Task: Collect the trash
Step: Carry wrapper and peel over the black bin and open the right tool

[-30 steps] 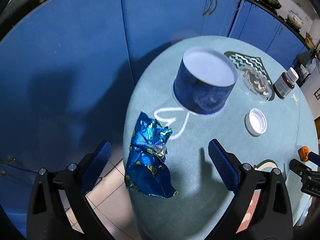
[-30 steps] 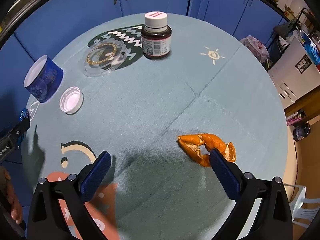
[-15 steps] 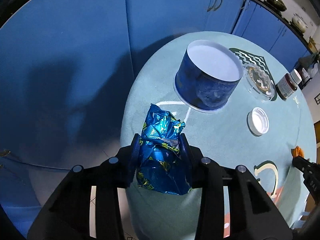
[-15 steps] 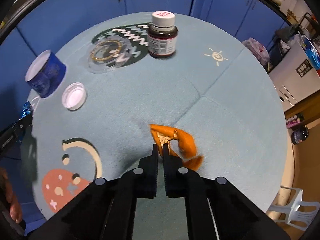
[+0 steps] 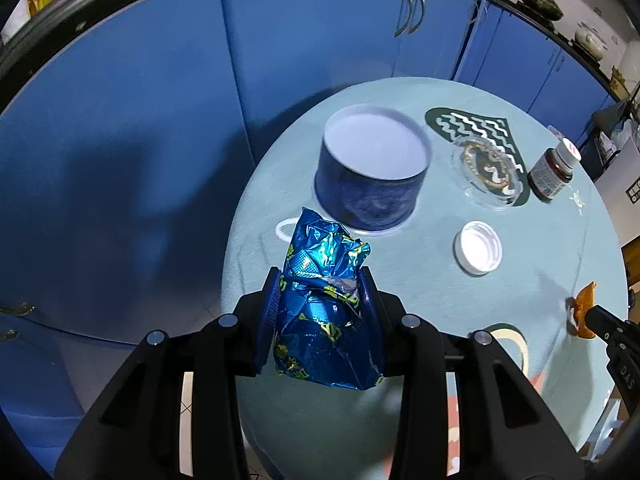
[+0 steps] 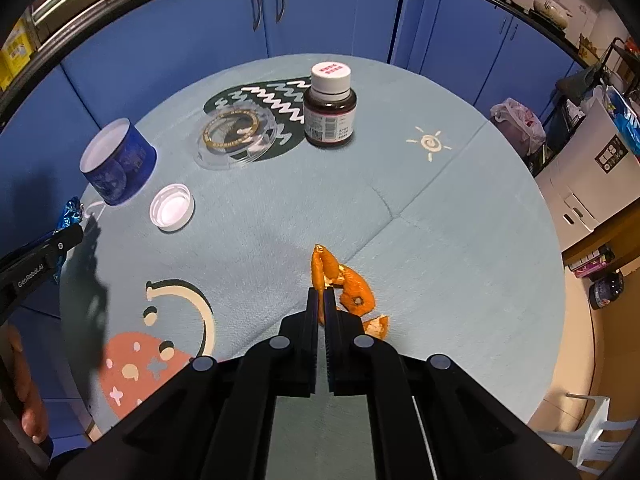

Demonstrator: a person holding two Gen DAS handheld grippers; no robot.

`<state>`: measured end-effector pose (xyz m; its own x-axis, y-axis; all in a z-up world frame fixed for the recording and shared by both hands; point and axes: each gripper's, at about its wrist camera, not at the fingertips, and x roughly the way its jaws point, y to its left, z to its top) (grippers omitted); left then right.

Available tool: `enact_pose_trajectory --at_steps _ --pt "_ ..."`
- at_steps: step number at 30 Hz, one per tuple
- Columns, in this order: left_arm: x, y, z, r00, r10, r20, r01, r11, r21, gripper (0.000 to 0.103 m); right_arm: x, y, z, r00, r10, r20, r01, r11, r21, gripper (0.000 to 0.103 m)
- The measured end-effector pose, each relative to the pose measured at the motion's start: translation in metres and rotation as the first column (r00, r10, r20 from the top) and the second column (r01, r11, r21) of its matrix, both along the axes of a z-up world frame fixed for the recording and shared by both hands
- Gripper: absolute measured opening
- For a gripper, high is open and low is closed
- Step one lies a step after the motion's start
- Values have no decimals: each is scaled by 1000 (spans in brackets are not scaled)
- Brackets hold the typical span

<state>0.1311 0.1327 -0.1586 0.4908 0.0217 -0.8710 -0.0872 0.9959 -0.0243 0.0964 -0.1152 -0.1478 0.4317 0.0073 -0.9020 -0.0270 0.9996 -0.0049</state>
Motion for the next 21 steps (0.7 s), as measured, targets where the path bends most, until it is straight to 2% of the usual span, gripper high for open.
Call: enact_pose_trajectory --at_steps 8,21 --pt "-8 -21 15 999 -31 21 31 1000 4 39 -7 -17 11 1000 -5 31 4 999 32 3" --pt "-15 -80 39 992 -110 55 108 993 35 39 -20 -54 30 995 -24 96 16 996 89 3"
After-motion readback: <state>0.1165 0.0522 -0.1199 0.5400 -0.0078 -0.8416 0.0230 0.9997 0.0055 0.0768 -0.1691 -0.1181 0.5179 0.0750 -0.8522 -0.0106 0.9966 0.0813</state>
